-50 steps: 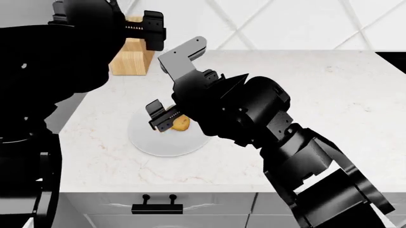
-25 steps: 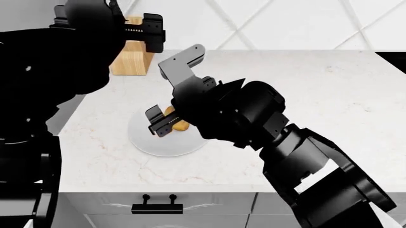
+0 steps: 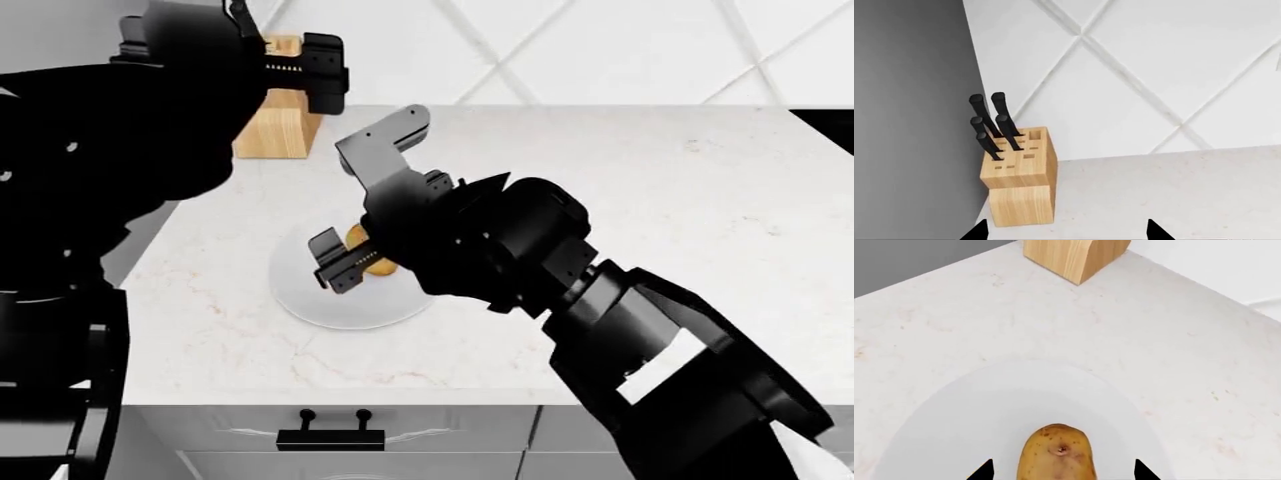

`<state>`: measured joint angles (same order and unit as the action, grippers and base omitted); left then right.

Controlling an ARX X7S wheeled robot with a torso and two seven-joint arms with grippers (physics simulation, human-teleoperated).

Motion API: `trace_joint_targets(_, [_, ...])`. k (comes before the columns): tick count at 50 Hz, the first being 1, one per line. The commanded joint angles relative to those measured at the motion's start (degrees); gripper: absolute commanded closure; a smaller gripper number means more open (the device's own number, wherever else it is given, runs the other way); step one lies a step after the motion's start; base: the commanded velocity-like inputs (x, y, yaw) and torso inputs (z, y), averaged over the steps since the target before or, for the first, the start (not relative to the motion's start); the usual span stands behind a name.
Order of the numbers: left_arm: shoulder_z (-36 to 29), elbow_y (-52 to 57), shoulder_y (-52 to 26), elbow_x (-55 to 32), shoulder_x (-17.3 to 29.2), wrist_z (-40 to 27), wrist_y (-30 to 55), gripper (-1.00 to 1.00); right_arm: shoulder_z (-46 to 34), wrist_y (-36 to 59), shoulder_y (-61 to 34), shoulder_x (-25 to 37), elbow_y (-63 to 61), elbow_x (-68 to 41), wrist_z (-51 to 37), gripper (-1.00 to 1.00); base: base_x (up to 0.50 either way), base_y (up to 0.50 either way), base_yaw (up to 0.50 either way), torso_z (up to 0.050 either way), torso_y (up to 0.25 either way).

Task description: Place the potato on the top rack of the oven.

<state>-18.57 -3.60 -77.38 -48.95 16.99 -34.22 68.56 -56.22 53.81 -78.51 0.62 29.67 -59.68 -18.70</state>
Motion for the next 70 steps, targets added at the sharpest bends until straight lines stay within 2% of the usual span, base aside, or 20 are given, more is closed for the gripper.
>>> trace_joint_targets(1, [-0.29, -0.17, 0.37, -0.10, 0.10, -0.06, -0.43, -1.00, -2.83, -2.69, -0.43, -0.21, 2.73, -1.59, 0.89, -1.00, 0.00, 0.00, 0.00, 0.000, 0.000])
trace_joint_targets(17, [-0.67, -0.88, 1.04, -0.08, 0.05, 0.14, -1.46, -1.00, -8.24, -6.89, -0.92, -0.19, 5.63, -5.53, 1.48, -1.00, 0.00, 0.00, 0.00, 0.000, 0.000])
trace_joint_targets(57, [-0.68, -0.12, 1.34, -1.39, 0.15, -1.08, -1.35, -1.00, -13.49, -10.68, -1.49, -0.22, 8.43, -9.63, 1.87, -1.00, 0.00, 0.00, 0.00, 0.000, 0.000])
trace_joint_targets(70, [-1.95, -2.35, 1.44, -0.18, 0.41, 0.67, -3.60, -1.00, -18.77, -14.19, -2.78, -0.52, 10.83, -13.74, 2.49, -1.00, 0.00, 0.00, 0.00, 0.000, 0.000])
